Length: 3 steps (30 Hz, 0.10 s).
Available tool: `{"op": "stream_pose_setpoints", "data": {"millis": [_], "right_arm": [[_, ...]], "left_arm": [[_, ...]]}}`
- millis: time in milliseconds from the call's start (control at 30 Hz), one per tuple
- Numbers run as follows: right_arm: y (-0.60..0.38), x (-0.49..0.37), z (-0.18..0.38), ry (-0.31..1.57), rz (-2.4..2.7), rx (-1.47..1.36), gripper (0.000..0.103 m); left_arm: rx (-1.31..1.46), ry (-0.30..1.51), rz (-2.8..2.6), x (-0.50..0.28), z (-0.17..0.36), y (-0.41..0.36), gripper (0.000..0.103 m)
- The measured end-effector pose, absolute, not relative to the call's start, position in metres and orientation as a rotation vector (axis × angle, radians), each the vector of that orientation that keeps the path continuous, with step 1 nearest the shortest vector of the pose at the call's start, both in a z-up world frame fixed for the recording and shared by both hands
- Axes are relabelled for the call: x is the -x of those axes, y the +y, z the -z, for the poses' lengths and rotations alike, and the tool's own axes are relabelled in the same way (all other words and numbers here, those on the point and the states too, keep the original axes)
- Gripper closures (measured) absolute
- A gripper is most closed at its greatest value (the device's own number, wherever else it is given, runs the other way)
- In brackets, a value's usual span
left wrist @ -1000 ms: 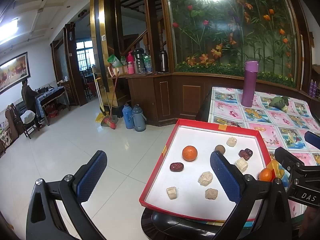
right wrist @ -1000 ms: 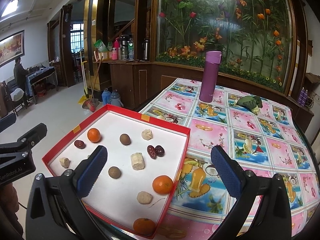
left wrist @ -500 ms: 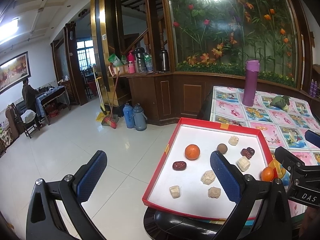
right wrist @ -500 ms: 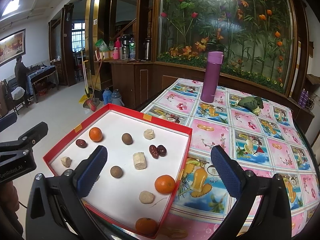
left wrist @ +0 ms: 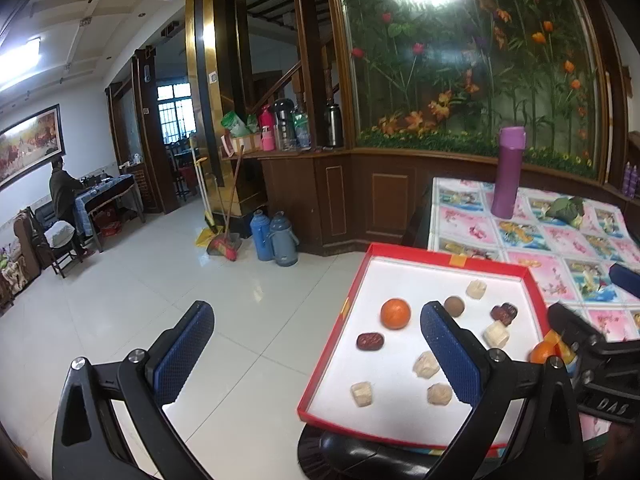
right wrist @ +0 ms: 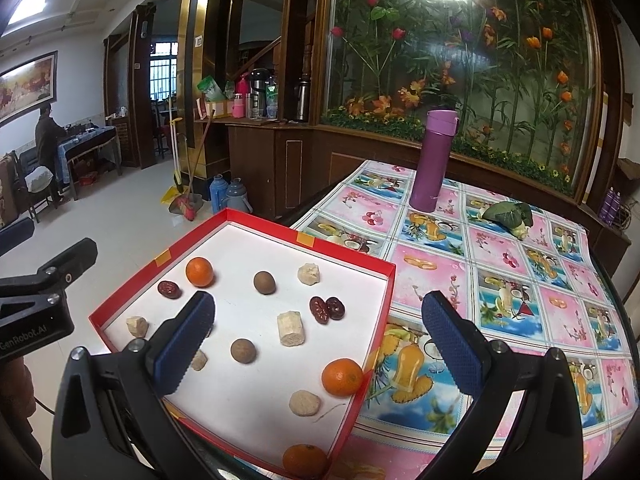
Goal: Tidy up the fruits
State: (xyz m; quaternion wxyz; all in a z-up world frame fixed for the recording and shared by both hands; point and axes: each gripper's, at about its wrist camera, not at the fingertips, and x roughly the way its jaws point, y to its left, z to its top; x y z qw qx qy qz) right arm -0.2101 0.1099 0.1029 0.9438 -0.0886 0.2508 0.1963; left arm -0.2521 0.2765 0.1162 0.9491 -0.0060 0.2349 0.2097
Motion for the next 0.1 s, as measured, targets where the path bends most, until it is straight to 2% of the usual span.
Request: {"op": "stream_pose_setpoints", "data": {"millis": [100], "right_arm": [[0.1122,0.2099,-0.1021,0.513,-0.406,0.184,0.0]], "left_arm": [[0.018,0.472,-0.404,0.2475,-0.1195,0.2705,0.0]]}}
